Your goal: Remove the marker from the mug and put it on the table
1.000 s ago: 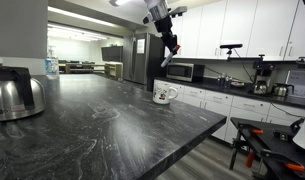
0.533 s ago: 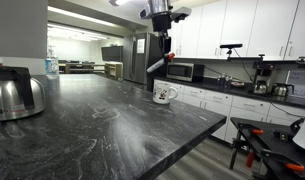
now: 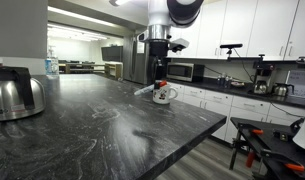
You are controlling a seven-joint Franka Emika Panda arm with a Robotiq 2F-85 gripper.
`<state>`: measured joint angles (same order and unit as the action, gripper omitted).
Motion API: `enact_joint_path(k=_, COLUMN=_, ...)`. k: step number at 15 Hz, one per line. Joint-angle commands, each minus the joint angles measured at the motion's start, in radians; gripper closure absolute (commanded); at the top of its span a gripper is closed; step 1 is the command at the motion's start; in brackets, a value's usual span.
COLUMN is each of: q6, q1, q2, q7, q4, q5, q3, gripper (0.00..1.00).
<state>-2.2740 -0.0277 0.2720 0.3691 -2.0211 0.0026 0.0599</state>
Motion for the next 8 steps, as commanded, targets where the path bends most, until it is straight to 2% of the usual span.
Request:
enact_joint_path(k=1, q6=-0.069, q1=-0.001, q2=0.036, q7=0.026, q4=-0.011, q5=0.029, q3=0.019, gripper=0.94)
enact_joint_path(k=4, q6=-0.143, q1=0.011, q2=0.067, q7=-0.006, q4=-0.035, q5=0.002, q3=0.025, gripper=0.94)
enact_joint_path(k=5, q6=-0.169, q1=0.014, q2=0.074, q7=-0.015, q4=-0.044, q5=-0.002, q3=0.025, gripper=0.61)
enact_joint_path(k=6, q6=-0.187, q1=0.013, q2=0.08, q7=-0.013, q4=-0.049, q5=0.001, q3=0.028, gripper=0.51)
enact_joint_path(k=8, q6=-0.214, q1=0.016, q2=0.077, q7=-0.015, q4=-0.067, q5=-0.012, q3=0.027, gripper=0.38)
